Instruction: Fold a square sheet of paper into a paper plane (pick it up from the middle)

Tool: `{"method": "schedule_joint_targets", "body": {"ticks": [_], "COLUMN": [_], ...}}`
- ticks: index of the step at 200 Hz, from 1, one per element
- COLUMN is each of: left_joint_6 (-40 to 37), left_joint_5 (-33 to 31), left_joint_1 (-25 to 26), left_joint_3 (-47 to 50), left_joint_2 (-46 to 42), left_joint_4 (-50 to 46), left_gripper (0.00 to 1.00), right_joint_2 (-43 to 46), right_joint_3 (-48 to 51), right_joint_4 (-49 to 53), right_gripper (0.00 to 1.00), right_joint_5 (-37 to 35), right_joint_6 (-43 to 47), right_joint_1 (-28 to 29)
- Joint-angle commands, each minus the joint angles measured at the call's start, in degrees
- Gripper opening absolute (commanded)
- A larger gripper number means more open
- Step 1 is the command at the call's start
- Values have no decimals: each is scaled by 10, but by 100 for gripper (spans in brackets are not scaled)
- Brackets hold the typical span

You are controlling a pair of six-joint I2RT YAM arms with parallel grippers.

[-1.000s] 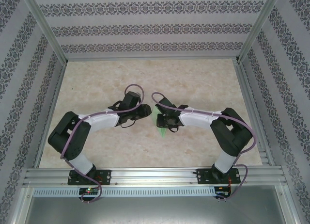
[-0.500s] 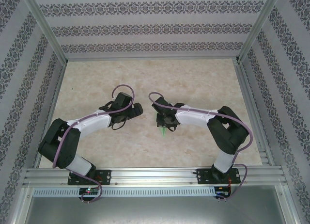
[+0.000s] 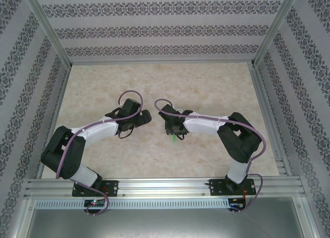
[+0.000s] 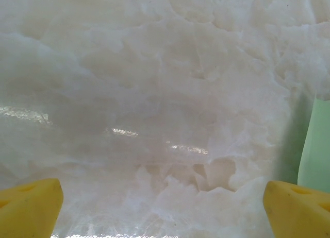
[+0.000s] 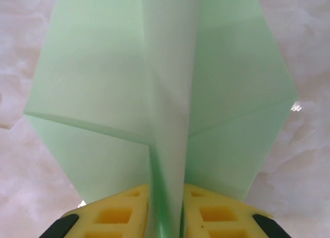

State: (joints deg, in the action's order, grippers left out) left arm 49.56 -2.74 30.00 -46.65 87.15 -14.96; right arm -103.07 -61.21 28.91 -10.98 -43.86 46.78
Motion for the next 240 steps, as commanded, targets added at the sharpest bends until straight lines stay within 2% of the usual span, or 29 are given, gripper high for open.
{"method": "schedule_joint_targets", "body": {"ticks": [1, 71, 110, 155, 240], "left_joint_6": [-5, -10, -11, -11, -14], "left_joint_5": [-7, -9, -12, -11, -1], "left_joint_1": [-8, -7, -10, -19, -23], "left_joint_3": [2, -3, -5, -5, -7], "left_joint_2": [-2, 1, 0, -6, -12], "left_joint_4": [-17, -26, -33, -40, -45], "left_gripper": [100, 100, 100, 100, 100], "right_joint_2": [-10, -47, -3, 3, -108], "right_joint_3": [10, 21, 9, -42, -154], "right_joint_4": [-19, -31, -24, -38, -82], "right_gripper": [22, 16, 14, 10, 9], "right_joint_5": [-18, -51, -94, -78, -11], "right_joint_6": [-14, -38, -18, 50, 154], "right_joint_1": [9, 29, 30, -23, -102]}}
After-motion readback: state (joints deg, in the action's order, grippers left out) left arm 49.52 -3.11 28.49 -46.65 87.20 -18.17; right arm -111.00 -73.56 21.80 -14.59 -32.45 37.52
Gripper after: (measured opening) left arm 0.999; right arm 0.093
